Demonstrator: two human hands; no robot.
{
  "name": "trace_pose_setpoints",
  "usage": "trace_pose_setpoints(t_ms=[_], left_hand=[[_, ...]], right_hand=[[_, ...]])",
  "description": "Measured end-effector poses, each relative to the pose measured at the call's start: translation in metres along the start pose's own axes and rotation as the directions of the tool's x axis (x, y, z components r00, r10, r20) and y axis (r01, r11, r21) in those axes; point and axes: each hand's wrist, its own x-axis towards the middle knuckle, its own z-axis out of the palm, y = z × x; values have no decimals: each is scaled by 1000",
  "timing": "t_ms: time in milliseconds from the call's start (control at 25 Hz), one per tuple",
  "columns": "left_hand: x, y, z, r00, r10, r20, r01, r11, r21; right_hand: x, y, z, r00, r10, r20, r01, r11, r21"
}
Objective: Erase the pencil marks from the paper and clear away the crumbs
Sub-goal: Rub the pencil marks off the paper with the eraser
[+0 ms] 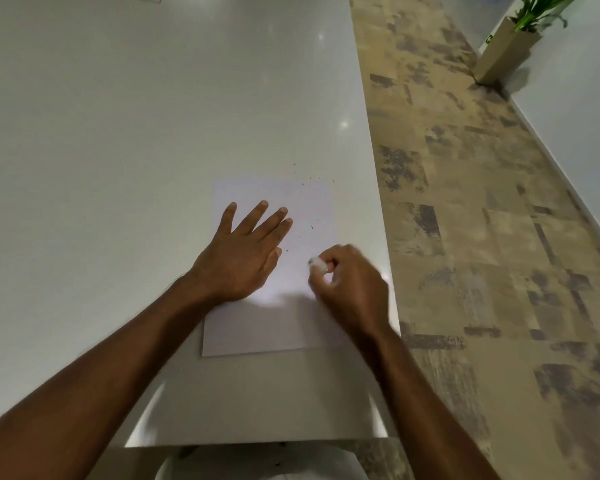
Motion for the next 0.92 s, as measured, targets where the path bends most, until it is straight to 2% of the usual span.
trace_pose_setpoints(t_ms=[120, 160, 280, 360, 440, 520, 600, 680, 760, 880, 920], left_hand=[[-1, 0, -1, 1000, 10, -2, -10, 1000, 18], [-1, 0, 0, 1000, 11, 0, -11, 1000, 21], [0, 0, 0, 1000, 5, -2, -5, 1000, 14], [-1, 0, 1, 1000, 3, -1, -3, 1000, 24], [-2, -1, 2, 1000, 3, 3, -3, 999, 39], [-1, -2, 2, 1000, 7, 9, -7, 999, 46], [-1, -1, 3, 1000, 12, 4, -12, 999, 44], [-1, -1, 2, 1000, 14, 1, -14, 999, 32], [-1, -1, 2, 1000, 15, 3, -15, 999, 33], [-1, -2, 2, 1000, 21, 7, -22, 998, 60], [-1, -2, 2, 1000, 25, 8, -26, 997, 66]], right_hand=[[-46, -23, 26, 955, -231, 184, 232, 973, 14], [-38, -20, 24, 957, -231, 173, 230, 973, 24], [27, 1, 2, 1000, 27, 9, -27, 1000, 8], [31, 4, -1, 999, 42, -15, -42, 999, 13], [-8, -9, 12, 991, -113, 75, 112, 994, 19], [-39, -12, 18, 950, -246, 189, 241, 969, 53], [-9, -2, 15, 974, -162, 159, 157, 987, 44], [31, 2, 1, 999, -12, 45, 12, 1000, 11], [31, 3, 1, 1000, -4, -1, 4, 1000, 25], [-40, -13, 15, 963, -203, 176, 192, 978, 78], [-50, -11, 16, 944, -223, 243, 208, 974, 86]])
